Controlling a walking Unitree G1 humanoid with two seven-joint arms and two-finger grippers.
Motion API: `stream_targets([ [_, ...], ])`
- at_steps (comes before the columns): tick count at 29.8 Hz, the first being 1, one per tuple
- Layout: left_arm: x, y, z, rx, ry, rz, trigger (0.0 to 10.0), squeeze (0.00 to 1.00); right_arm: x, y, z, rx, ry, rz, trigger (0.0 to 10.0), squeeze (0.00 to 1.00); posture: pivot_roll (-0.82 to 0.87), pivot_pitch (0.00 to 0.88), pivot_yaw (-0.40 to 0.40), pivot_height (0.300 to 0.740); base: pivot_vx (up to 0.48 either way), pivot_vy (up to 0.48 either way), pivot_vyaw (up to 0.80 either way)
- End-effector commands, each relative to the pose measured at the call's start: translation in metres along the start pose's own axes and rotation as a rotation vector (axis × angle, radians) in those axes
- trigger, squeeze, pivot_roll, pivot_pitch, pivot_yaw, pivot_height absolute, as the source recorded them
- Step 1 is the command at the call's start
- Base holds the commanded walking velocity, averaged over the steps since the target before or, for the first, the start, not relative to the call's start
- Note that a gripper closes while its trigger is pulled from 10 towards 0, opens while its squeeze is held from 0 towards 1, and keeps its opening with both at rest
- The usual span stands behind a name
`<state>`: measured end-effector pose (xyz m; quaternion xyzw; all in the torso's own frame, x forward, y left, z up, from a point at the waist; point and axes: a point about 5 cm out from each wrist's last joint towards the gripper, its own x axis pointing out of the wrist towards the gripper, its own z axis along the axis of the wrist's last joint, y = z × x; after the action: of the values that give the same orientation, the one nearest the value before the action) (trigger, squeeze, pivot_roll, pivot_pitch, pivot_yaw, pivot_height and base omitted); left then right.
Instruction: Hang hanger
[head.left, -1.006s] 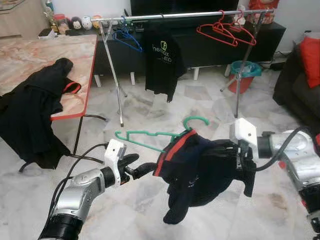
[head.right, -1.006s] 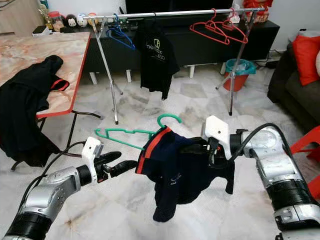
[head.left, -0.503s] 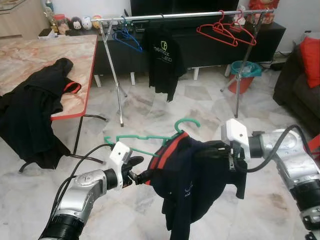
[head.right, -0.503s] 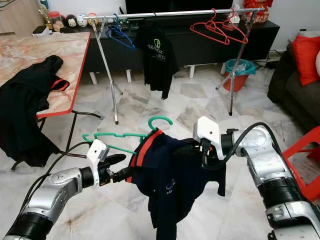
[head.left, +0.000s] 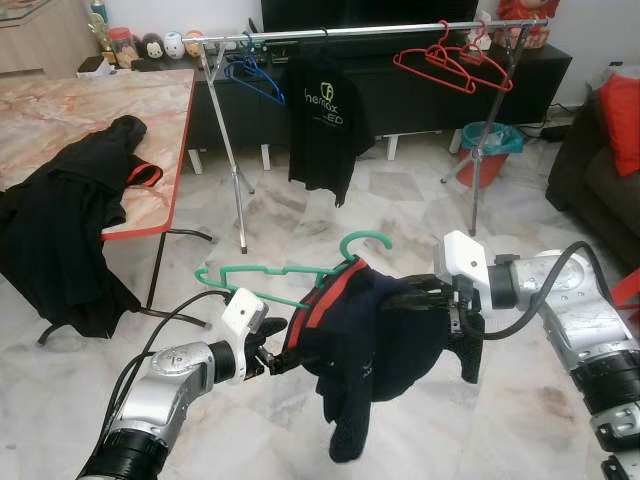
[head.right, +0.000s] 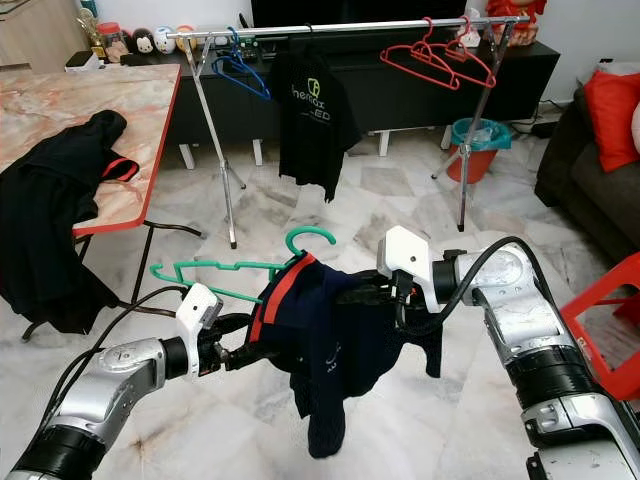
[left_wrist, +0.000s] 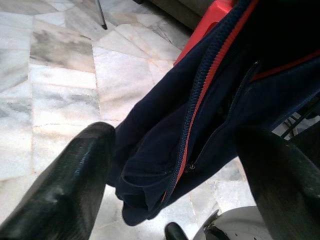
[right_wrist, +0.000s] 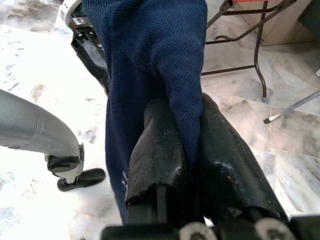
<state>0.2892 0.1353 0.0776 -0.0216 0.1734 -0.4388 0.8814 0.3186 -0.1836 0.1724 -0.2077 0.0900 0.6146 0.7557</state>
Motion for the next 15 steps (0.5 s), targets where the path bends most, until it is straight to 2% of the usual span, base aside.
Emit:
stream_targets([
  [1,0.0011,0.0037,0.0025,0.008,-0.005,0.023,0.0,0.0,0.0011,-0.0048,0.0111,-0.04,-0.015,0.004,10.0,0.0,0.01,0.016,-0.005,0.74,0.0,0.0,0.0],
  [15,0.0034,0.0013,0.0017,0.006,-0.007,0.009,0.0,0.0,0.0022,-0.0026,0.0093,-0.03,-0.018,0.008,10.0,0.0,0.01,0.027,-0.005,0.74,0.0,0.0,0.0],
])
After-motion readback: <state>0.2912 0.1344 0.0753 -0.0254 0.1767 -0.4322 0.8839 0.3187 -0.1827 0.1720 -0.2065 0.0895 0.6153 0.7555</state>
